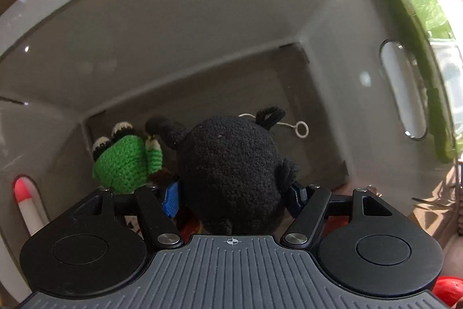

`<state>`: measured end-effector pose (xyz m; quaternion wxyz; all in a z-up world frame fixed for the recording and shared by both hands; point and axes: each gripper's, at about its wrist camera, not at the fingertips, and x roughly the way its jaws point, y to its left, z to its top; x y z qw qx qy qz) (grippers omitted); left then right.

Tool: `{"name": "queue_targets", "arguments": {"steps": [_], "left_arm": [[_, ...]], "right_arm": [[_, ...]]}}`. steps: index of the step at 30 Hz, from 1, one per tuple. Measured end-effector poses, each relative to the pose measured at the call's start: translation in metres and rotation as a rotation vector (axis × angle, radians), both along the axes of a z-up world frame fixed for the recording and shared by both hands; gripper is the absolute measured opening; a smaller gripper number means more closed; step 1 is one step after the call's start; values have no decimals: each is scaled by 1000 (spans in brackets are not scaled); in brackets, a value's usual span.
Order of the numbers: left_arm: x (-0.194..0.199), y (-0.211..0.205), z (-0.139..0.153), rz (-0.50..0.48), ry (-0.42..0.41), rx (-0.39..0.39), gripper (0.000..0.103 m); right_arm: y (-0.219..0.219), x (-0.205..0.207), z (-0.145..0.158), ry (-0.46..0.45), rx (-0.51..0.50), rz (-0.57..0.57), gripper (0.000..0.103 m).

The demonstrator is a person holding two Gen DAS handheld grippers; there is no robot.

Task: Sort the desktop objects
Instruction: 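Carry the black plush into the grey bin and open the left gripper, then grasp the red keychain figure with the right gripper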

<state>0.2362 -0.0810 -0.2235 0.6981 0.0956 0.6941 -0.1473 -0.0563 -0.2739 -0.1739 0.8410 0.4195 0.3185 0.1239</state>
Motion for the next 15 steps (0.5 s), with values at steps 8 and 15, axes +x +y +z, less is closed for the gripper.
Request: {"name": "queue_targets", "arguments": {"steps": [8, 15], "left_arm": [[-28, 14, -10, 18, 84, 48, 79], [-33, 17, 32, 20, 86, -14, 94]], "right_arm": [[12, 23, -17, 34, 21, 29, 97], [29, 16, -5, 38, -71, 69, 103]]}}
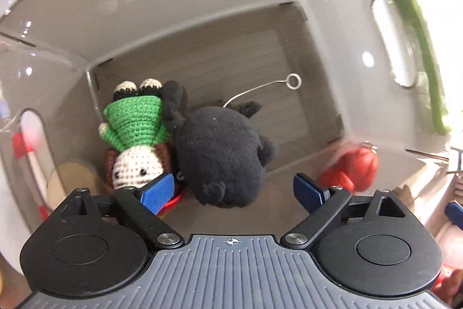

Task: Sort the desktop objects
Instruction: 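Grasp the red keychain figure with the right gripper, then lift the red figure over the bin and release it inside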

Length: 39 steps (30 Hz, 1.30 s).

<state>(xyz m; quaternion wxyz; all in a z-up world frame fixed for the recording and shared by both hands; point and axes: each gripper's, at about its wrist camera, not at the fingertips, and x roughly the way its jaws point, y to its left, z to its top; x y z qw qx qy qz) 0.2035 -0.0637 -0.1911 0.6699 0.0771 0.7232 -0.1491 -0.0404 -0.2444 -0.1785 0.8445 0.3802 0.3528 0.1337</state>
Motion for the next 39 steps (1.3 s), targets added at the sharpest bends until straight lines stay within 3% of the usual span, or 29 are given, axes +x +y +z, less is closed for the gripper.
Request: {"name": "queue_targets", "arguments": {"steps": [4, 6, 8, 10, 13, 15, 21, 24, 29, 30, 34, 37, 39], "left_arm": [[-10, 27, 60, 87, -64, -171, 95], [-29, 40, 87, 122, -149, -236, 98], [-56, 60, 111, 143, -259, -270, 100], [-87, 77, 128, 150, -390, -254, 101], [-133, 96, 130, 175, -551, -217, 103], [-163, 108, 128, 196, -636, -205, 103], [-195, 158, 93, 324, -527, -353, 103], [-200, 179, 71, 406, -462, -406, 103], [-199, 192, 42, 468, -411, -421, 103], [-199, 192, 38, 473, -408, -423, 103], [-197, 190, 26, 502, -412, -430, 103], [-197, 183, 21, 505, -430, -413, 103], [-196, 177, 15, 496, -440, -423, 103]], "right_arm": [[0, -5, 6, 34, -36, -38, 103], [2, 0, 2, 129, -52, -93, 103], [8, 7, -10, 250, -43, -145, 96], [17, 15, -27, 358, 6, -175, 83], [35, 24, -55, 464, 99, -240, 75], [49, 30, -68, 493, 101, -298, 72], [86, 54, -70, 509, -124, -451, 69], [97, 61, -75, 535, -170, -479, 69], [104, 65, -89, 520, -161, -503, 66], [105, 64, -92, 508, -152, -504, 57], [102, 57, -92, 516, -100, -427, 56], [97, 40, -79, 500, -72, -351, 55], [92, 25, -55, 460, -48, -286, 55]]}}
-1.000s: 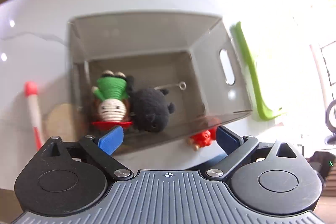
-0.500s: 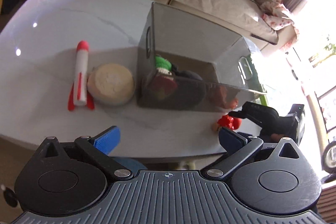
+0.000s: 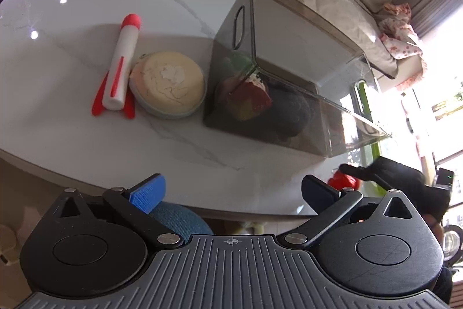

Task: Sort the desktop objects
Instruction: 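Lift the red figure over the bin and release it inside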

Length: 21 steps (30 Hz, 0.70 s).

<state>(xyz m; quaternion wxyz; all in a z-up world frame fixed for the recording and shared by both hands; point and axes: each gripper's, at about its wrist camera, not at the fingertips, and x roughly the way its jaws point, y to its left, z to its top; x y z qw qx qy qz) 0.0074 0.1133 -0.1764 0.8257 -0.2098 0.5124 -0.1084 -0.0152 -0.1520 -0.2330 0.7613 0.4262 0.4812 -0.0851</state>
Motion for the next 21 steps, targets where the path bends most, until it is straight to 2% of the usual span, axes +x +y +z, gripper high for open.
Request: {"name": "queue_targets", "arguments": {"steps": [2, 5, 8, 10, 11, 13, 15, 18, 21], "left_arm": [[-1, -6, -7, -19, -20, -16, 103], [-4, -14, -26, -42, -109, -78, 103], [-6, -24, -48, -49, -188, -130, 103], [-7, -29, -63, -51, -208, -140, 103], [-8, -31, -71, -51, -206, -133, 103], [-11, -34, -76, -55, -205, -109, 103], [-16, -33, -73, -69, -251, -114, 103], [-21, -30, -70, -47, -291, -114, 103], [-20, -30, -71, -44, -284, -130, 103]], "right_arm": [[-4, -14, 34, -67, 15, 66, 55], [3, -16, 115, -239, -106, 215, 56], [18, 11, 183, -354, -243, 362, 56], [34, 44, 200, -361, -342, 453, 56], [43, 62, 201, -343, -387, 502, 56], [60, 98, 184, -260, -433, 597, 56], [76, 130, 147, -110, -477, 687, 56], [101, 155, 86, 107, -585, 797, 56], [112, 168, 46, 252, -620, 841, 56]]}}
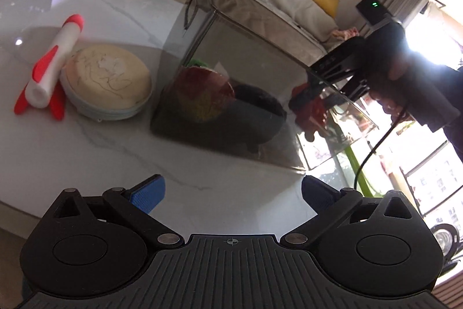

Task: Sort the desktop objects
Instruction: 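Lift the red figure over the bin and release it inside, then grasp the red-and-white toy rocket with the left gripper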

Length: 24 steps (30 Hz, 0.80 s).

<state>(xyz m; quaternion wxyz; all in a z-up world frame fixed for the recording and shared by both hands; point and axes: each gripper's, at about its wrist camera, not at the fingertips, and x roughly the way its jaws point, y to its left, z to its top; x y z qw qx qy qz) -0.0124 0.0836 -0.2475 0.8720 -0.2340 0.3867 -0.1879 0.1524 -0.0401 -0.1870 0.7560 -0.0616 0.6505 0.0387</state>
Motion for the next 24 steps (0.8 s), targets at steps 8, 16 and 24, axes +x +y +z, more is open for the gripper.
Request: {"name": "queue_targets", "arguments": {"steps": [8, 16, 24], "left_arm": [[7, 9, -7, 17, 62, -108, 103], [4, 15, -7, 27, 72, -160, 103], [46, 116, 75, 177, 28, -221, 103]], "right_arm": [[3, 14, -26, 145, 36, 15, 57], [-5, -9, 24, 71, 44, -16, 66], [26, -78, 165, -299, 329, 72, 77]]}}
